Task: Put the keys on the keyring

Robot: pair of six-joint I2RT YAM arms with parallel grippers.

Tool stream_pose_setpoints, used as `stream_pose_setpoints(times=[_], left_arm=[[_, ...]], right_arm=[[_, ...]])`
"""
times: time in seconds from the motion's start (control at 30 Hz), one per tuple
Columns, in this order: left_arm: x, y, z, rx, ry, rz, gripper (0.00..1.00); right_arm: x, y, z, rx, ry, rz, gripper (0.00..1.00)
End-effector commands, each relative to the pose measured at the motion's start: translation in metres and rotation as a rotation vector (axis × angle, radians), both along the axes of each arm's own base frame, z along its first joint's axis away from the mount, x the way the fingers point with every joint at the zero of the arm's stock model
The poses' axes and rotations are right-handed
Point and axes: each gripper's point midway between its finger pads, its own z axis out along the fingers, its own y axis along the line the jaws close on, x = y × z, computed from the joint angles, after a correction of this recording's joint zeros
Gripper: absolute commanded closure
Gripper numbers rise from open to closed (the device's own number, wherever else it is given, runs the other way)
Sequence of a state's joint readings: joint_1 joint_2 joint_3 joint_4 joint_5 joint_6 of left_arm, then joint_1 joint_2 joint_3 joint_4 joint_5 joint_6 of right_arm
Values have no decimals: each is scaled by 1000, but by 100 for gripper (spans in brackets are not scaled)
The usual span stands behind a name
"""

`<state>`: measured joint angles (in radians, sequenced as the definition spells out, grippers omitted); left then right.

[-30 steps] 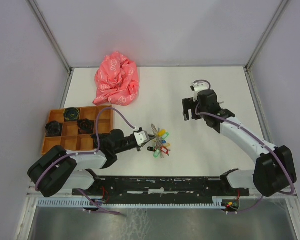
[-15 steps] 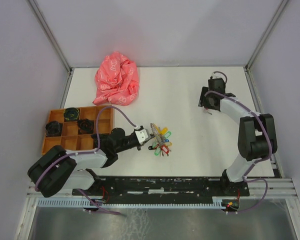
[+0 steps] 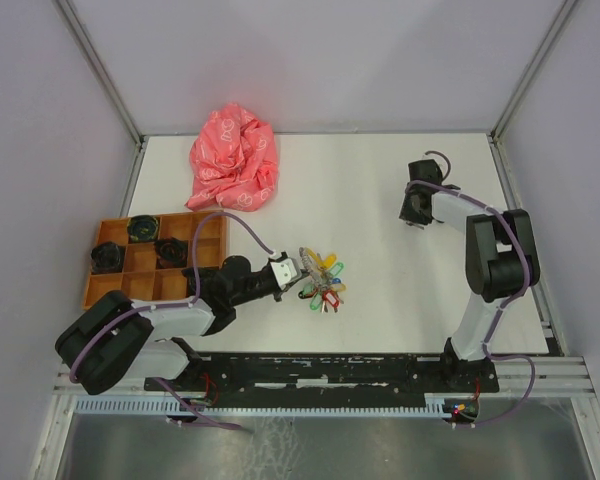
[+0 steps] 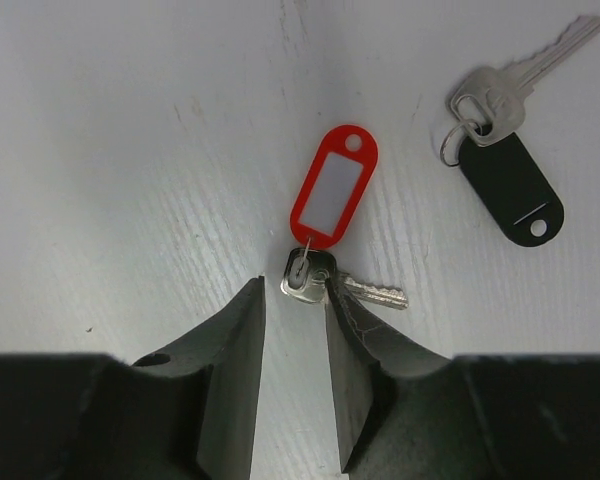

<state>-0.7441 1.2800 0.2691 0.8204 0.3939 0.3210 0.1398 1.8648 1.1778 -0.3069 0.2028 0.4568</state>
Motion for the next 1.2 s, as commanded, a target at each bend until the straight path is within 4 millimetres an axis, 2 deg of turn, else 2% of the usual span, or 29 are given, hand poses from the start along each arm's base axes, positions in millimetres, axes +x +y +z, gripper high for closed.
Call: stream_pose_setpoints(times=[0.0,0.4,0.57,0.67,0.77,0.87,1.17], left_arm=[[6,-9,28,-74,-32,3,97],[4,-9,28,-73,-28,-4,97],[5,-9,29,-71,-29,-4,97],[5,-8,30,-70,-34,-2,97],[4,-8,31,-69,-35,-3,97],[4,-8,34,-70,-36,-3,97],[5,-7,34,-66,-33,7,97]], right_arm=[[23,-9,15,-18,-73,-53,63],[28,-7,11,3,-65,-47,74],[25,-8,12,-3,-60,-41,89],[15,-7,17,-10,-41,-2,96],[2,1,24,14,-14,69,99],[-14,20,34,67,5,181,99],[-90,74,50,114,111,460,99]])
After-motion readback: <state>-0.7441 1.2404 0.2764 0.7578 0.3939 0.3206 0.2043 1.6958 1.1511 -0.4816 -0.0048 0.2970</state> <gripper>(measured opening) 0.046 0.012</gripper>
